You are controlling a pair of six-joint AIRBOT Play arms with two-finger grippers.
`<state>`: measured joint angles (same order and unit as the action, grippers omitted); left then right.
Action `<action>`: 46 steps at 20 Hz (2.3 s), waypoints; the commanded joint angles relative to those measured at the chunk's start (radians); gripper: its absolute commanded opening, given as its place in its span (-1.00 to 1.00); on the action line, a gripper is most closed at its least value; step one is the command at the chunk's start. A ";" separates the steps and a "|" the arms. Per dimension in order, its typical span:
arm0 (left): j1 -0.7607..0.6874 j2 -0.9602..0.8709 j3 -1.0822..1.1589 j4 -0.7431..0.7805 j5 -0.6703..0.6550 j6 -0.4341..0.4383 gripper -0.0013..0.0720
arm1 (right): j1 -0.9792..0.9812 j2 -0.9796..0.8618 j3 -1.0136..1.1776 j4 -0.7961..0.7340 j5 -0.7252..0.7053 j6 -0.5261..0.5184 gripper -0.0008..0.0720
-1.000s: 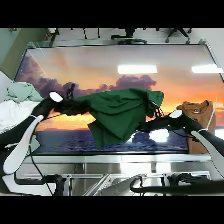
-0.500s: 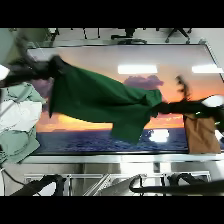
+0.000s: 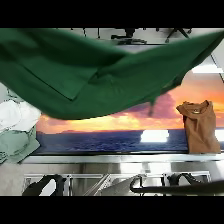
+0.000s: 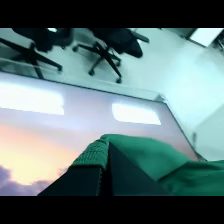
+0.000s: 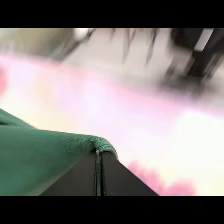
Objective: Fold the shirts.
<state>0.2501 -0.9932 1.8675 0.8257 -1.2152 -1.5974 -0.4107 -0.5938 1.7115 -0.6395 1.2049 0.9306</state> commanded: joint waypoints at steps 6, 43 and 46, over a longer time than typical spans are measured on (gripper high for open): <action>0.139 0.105 -0.317 0.043 -0.090 0.000 -0.92 | -0.014 -0.069 0.059 0.142 0.106 0.016 -0.93; -0.054 -0.459 -0.964 0.105 0.213 0.241 0.92 | 0.000 -0.391 -0.890 0.214 -0.172 -0.315 -0.92; -0.066 -0.461 -1.009 0.004 0.292 0.312 0.92 | 0.002 -0.392 -0.890 0.214 -0.173 -0.315 -0.92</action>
<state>0.1921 -1.4555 0.9165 0.9348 -1.0340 -1.3537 -0.4114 -0.9848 0.8223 -0.4252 1.0328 0.6159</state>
